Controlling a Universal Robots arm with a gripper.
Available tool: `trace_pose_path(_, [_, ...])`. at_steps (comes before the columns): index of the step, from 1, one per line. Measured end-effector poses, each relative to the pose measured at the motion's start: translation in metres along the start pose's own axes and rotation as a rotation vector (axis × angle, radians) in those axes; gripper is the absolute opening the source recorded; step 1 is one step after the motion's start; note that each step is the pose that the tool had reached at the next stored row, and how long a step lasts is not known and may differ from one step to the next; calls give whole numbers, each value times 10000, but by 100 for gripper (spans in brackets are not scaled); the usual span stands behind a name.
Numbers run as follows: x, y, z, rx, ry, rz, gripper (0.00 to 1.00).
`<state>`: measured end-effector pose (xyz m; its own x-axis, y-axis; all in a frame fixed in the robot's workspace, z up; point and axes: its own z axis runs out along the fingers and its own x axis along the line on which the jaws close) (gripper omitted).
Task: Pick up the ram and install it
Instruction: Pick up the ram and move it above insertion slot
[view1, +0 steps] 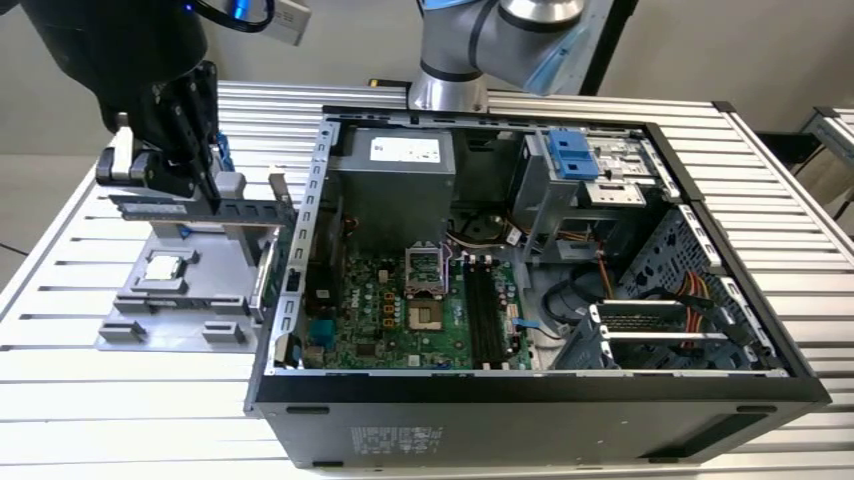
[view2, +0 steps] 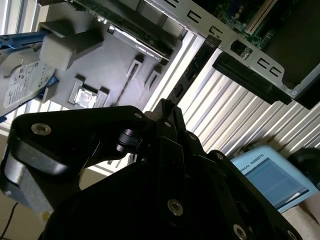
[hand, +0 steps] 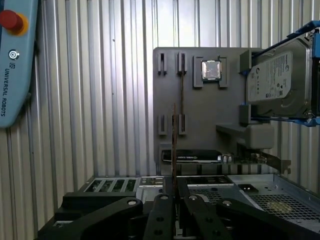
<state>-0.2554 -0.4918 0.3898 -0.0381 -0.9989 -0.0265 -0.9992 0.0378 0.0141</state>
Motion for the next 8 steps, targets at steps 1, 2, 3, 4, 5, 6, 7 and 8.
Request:
trace_pose_path(1, [0, -7, -1, -1, 1, 0, 0])
trace_pose_path(2, [-1, -14, 0, -1, 0, 0, 0])
trace_pose_path(3, [-1, -22, -1, -1, 0, 0, 0])
trace_pose_path(4, [-1, -29, -2, -2, 2, 1, 0])
trace_pose_path(5, [-1, -37, -1, 0, 1, 0, 0])
trace_pose_path(6, [-2, -45, -1, -1, 1, 0, 0])
trace_pose_path(7, [-2, -52, -2, -2, 2, 0, 0])
trace_pose_path(8, [-2, -60, 0, 1, -1, 0, 0])
